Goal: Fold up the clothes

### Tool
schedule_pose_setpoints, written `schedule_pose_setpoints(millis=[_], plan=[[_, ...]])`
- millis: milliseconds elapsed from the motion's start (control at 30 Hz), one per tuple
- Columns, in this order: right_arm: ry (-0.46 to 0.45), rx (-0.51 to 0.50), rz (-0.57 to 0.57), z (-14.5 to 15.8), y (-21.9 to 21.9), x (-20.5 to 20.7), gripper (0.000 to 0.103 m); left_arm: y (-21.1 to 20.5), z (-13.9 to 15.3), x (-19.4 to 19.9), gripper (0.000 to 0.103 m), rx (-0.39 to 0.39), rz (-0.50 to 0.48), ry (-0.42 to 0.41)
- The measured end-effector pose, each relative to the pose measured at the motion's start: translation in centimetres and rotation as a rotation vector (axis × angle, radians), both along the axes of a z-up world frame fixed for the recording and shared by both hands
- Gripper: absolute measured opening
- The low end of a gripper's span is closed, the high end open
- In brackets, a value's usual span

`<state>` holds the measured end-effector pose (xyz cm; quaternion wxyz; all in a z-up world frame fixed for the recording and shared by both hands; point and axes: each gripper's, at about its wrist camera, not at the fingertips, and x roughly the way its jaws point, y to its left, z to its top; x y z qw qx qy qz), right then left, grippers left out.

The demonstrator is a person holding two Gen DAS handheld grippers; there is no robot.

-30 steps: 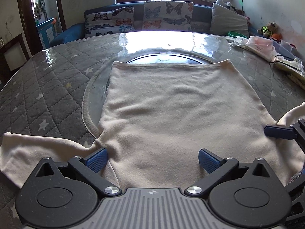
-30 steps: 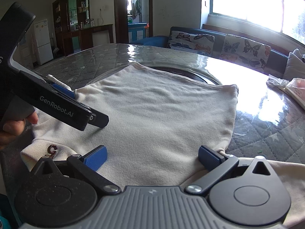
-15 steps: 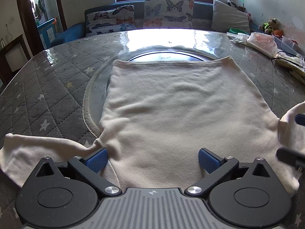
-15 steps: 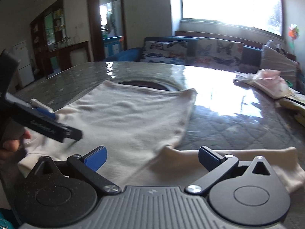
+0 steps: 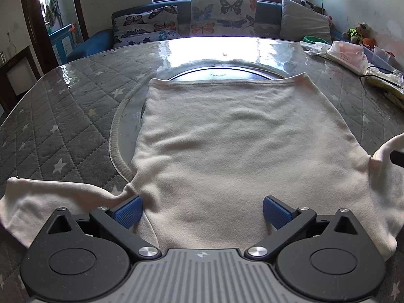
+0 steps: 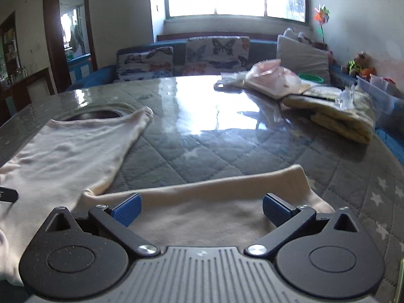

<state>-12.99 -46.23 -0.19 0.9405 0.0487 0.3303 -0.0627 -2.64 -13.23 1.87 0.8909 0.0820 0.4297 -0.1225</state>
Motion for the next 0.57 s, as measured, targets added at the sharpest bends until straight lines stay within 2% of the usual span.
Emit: schedule_pose_setpoints(millis=[300, 567], plan=[[0.018, -0.058, -0.008, -0.57, 0.55, 0.08, 0.103, -0.08, 0.02, -0.06, 0.103, 0.000, 0.006, 0.001], [0.017, -0.056, -0.008, -0.66, 0.55, 0.13, 0.103, -0.01, -0.04, -0.02, 0.103, -0.002, 0.010, -0.003]])
